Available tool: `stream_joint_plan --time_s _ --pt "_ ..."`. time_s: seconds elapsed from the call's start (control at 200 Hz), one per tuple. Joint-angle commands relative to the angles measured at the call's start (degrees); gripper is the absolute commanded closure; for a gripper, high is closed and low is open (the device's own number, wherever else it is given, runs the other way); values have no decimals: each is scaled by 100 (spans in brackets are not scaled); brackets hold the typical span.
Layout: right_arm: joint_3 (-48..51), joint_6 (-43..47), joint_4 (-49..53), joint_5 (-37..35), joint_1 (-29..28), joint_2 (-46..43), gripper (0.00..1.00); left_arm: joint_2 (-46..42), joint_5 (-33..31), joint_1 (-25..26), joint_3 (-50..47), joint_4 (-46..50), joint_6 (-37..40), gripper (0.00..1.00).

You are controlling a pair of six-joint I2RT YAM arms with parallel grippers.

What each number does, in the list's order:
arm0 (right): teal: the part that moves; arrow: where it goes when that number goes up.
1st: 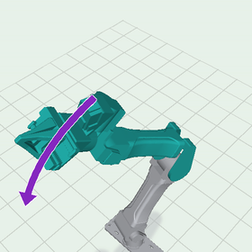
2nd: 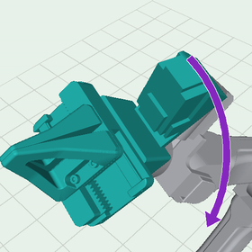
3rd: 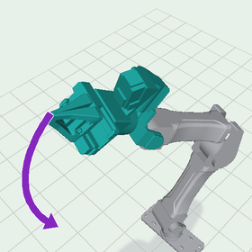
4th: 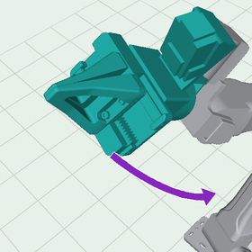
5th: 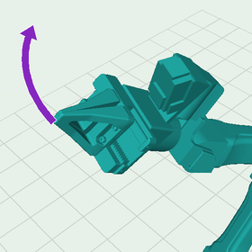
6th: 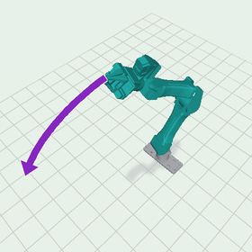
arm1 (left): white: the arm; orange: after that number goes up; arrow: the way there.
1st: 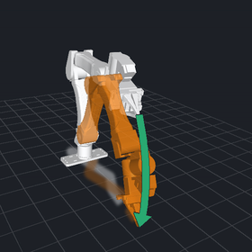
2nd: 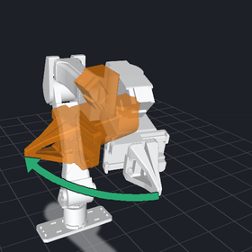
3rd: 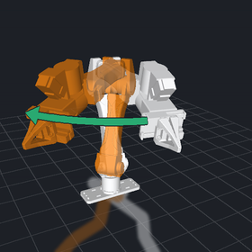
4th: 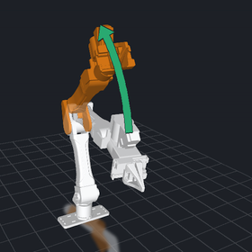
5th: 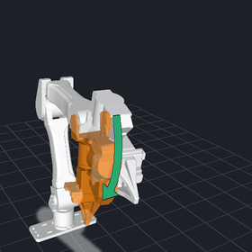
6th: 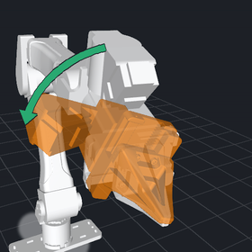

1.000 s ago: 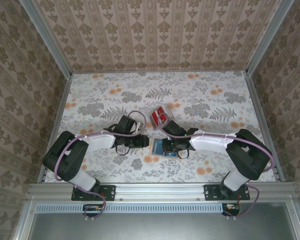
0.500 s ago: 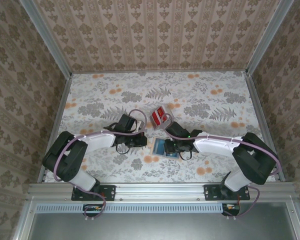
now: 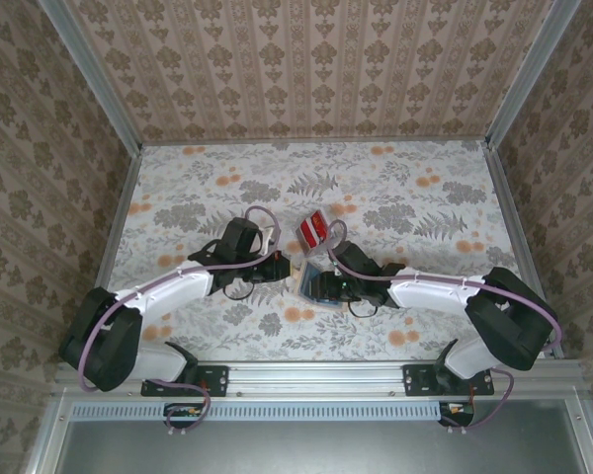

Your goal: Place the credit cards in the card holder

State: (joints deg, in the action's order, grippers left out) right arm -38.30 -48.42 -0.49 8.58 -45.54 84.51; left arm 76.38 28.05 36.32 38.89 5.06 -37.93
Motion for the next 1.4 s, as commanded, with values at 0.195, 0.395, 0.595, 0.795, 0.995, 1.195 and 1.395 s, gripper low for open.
stream_joint_plan --time_s 0.195,0.395,0.595,0.795,0.995,1.195,1.395 --pt "365 -963 -1766 352 -25 279 49 -57 148 103 171 74 -245 100" --pt "225 -967 -1844 512 -25 526 48 -123 132 139 195 96 -265 100" --pt "227 -956 -1788 453 -25 639 48 -244 67 139 214 207 -232 100" --pt "203 -914 -1731 436 -24 674 51 -273 43 139 248 260 -206 100" --pt "222 -809 -1439 270 -20 565 56 -360 -52 108 376 514 -68 100" --pt "279 -767 -1316 167 -23 450 60 -369 -55 68 448 610 -3 100" --pt "264 -714 -1318 76 -20 572 65 -395 -10 69 492 635 -27 100"
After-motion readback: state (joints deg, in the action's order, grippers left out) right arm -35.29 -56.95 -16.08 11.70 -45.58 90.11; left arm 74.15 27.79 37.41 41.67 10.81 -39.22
